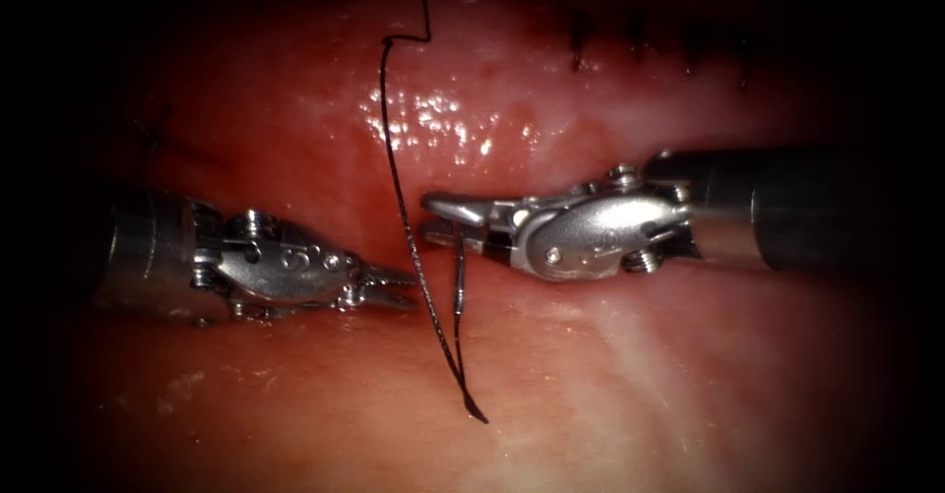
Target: Wound Closure
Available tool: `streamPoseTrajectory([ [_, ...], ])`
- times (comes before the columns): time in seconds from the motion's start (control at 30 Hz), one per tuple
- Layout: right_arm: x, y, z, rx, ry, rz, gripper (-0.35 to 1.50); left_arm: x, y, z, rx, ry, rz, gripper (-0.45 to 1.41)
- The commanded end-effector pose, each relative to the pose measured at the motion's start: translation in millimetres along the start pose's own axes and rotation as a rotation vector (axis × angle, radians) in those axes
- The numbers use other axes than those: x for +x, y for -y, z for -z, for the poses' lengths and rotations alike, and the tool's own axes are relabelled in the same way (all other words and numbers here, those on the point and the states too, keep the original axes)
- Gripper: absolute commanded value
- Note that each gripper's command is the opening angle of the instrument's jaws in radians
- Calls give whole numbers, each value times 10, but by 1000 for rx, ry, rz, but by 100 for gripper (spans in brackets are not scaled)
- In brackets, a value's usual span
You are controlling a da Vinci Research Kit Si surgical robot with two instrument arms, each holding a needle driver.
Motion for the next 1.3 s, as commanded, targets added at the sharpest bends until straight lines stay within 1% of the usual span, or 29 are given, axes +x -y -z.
streamPoseTrajectory([
  [0.03, -3, 9, -11, 20, 13, -9, -35, 1, -1, -8, 0, -1, -1, -15],
  [0.17, -9, 19, -17, 41, 36, -38, -35, 1, -1, -8, 0, -1, 0, -15],
  [0.33, -12, 16, -20, 41, 42, -46, -35, 1, -1, -8, -1, -1, 0, -15],
  [0.53, -3, 14, -24, 41, 45, -51, -35, 1, -1, -8, 0, -1, 0, -15],
  [0.67, -3, 14, -27, 55, 58, -51, -35, 1, -1, -8, -1, -1, 0, -15],
  [0.87, -8, 10, -26, 81, 90, -151, -35, 1, -1, -8, -1, -1, 0, -15],
  [1.1, -15, 20, -29, 113, 123, -192, -35, 2, -1, -7, -1, -1, 0, -16],
  [1.2, -13, 28, -32, 150, 115, -199, -35, 2, -1, -7, -1, -1, 0, -16],
  [1.3, -11, 32, -34, 163, 109, -195, -35, 2, -1, -7, -1, -1, 0, -16],
])
